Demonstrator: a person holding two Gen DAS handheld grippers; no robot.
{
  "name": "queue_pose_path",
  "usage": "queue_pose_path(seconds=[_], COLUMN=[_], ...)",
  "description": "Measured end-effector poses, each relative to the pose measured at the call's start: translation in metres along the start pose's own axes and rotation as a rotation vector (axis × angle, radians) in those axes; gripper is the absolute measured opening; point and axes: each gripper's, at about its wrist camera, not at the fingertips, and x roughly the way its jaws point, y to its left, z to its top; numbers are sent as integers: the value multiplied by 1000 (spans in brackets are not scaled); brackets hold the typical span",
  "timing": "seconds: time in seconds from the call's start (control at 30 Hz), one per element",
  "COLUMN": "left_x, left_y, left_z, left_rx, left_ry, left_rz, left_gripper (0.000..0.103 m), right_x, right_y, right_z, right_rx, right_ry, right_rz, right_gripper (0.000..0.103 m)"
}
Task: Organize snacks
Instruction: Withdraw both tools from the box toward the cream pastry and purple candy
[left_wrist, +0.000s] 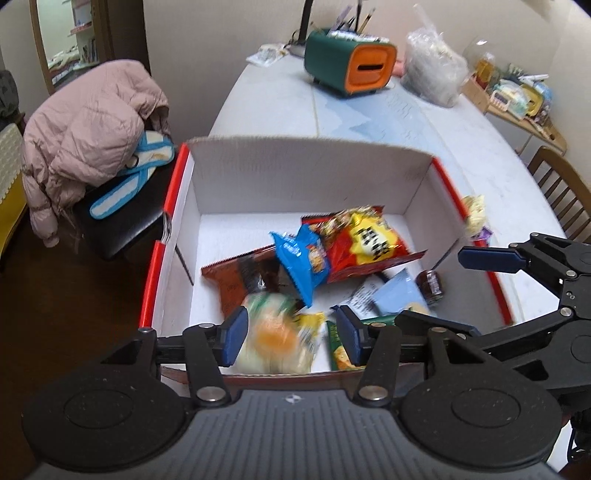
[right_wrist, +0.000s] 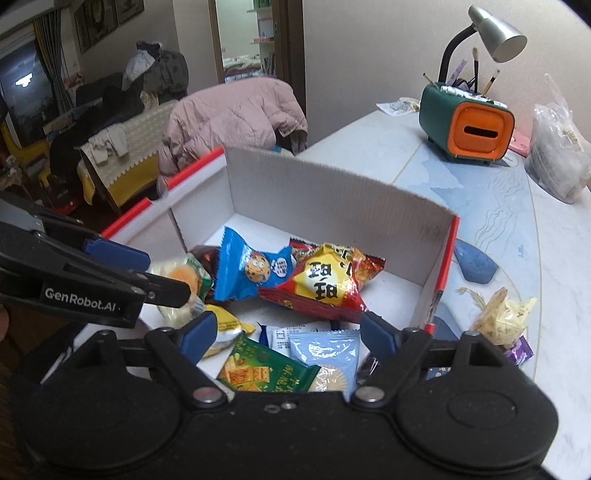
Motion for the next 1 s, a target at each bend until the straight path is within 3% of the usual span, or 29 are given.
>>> queue_pose_path(seconds=[0.4, 0.53, 0.8, 1.0], left_x=[-34, -39, -37, -26], left_y=[-38, -57, -100, -135], left_z=[2, 5, 15, 25], left_rx=[47, 69, 118, 140], left_ry=[-90, -111, -132, -132], left_rz=[-52, -72, -114, -124], left_gripper=[58, 61, 65, 68], right_x=[-54, -71, -98, -111], right_y=[-19, -31, -62, -93], right_z=[-5, -10, -22, -34], right_rx=[45, 66, 72, 74], right_ry=[-93, -128, -157, -168], right_rz=[13, -5, -32, -67], right_gripper=[87, 96, 97, 103])
